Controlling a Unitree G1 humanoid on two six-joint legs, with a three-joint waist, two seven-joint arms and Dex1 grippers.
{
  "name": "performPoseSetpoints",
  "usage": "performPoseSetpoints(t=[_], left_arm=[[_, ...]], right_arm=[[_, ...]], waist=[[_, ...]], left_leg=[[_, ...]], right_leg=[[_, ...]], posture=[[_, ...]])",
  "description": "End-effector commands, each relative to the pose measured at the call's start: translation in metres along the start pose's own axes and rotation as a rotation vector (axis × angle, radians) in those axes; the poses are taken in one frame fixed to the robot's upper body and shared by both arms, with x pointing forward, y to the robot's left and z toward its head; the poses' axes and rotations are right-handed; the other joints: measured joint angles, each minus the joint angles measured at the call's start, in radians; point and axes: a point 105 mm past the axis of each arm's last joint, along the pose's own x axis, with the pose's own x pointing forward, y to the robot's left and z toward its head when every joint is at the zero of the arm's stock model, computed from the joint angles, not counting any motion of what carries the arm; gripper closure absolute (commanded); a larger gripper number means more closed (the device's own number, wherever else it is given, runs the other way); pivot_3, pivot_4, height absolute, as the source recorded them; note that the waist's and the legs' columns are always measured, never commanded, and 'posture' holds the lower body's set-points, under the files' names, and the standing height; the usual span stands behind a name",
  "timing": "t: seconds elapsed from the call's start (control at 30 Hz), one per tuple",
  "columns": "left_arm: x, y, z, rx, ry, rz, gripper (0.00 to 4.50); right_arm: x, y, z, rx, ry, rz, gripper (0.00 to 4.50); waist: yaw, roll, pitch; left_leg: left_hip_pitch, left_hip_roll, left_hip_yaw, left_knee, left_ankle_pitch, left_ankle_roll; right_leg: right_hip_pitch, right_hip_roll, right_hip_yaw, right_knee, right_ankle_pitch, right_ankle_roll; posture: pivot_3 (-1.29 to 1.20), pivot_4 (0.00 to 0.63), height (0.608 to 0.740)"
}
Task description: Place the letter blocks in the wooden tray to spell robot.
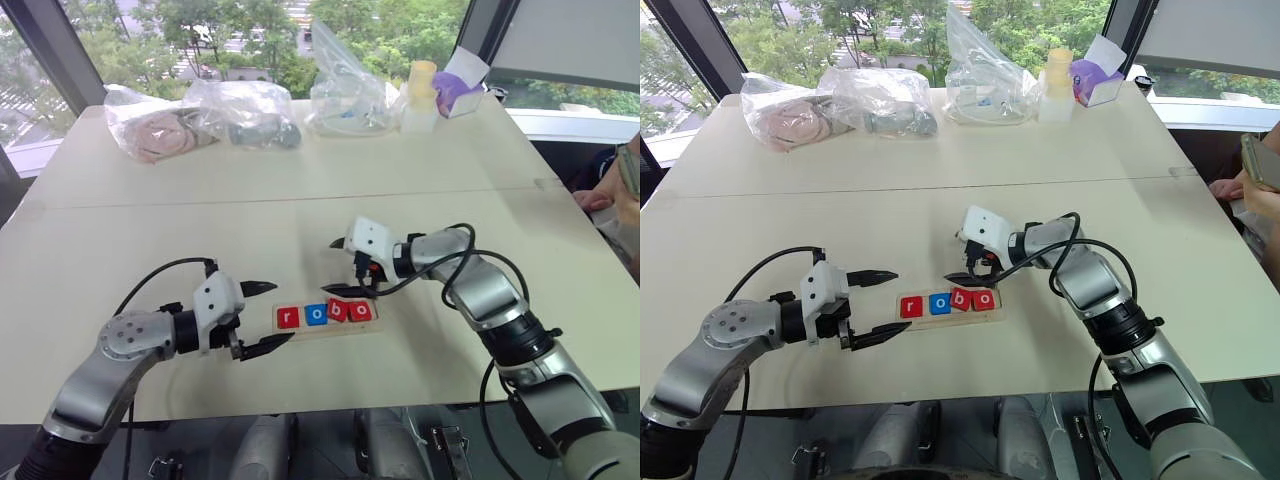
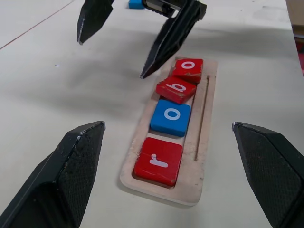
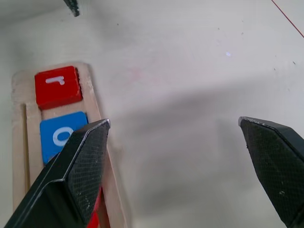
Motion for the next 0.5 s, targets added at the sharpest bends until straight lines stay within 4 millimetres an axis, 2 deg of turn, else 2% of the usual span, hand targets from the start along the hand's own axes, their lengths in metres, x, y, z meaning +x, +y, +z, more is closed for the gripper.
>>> performPoseSetpoints(t=[0.03, 0.3, 0.5], left_arm=[[-0.001, 0.003, 0.009, 0.032, -0.030, 0.012, 0.00], [0.002, 0.006, 0.011, 0.039, -0.039, 0.018, 0.00], [0.005, 0.005, 0.012, 0.037, -0.047, 0.018, 0.00]], right_arm=[[0.001, 0.005, 0.010, -0.062, -0.022, 0.008, 0.04], [-0.001, 0.013, -0.003, -0.120, 0.028, 0.034, 0.04], [-0.009, 0.012, 0.008, -0.114, 0.004, 0.036, 0.04]], waist=[[0.001, 0.000, 0.000], [0.001, 0.000, 0.000], [-0.008, 0.000, 0.000]], left_leg=[[0.000, 0.000, 0.000, 0.000, 0.000, 0.000], [0.000, 0.000, 0.000, 0.000, 0.000, 0.000], [0.000, 0.000, 0.000, 0.000, 0.000, 0.000]], right_leg=[[0.000, 0.000, 0.000, 0.000, 0.000, 0.000], [0.000, 0.000, 0.000, 0.000, 0.000, 0.001], [0.000, 0.000, 0.000, 0.000, 0.002, 0.003]], posture=[[0.00, 0.150, 0.740], [0.00, 0.150, 0.740], [0.00, 0.150, 0.740]])
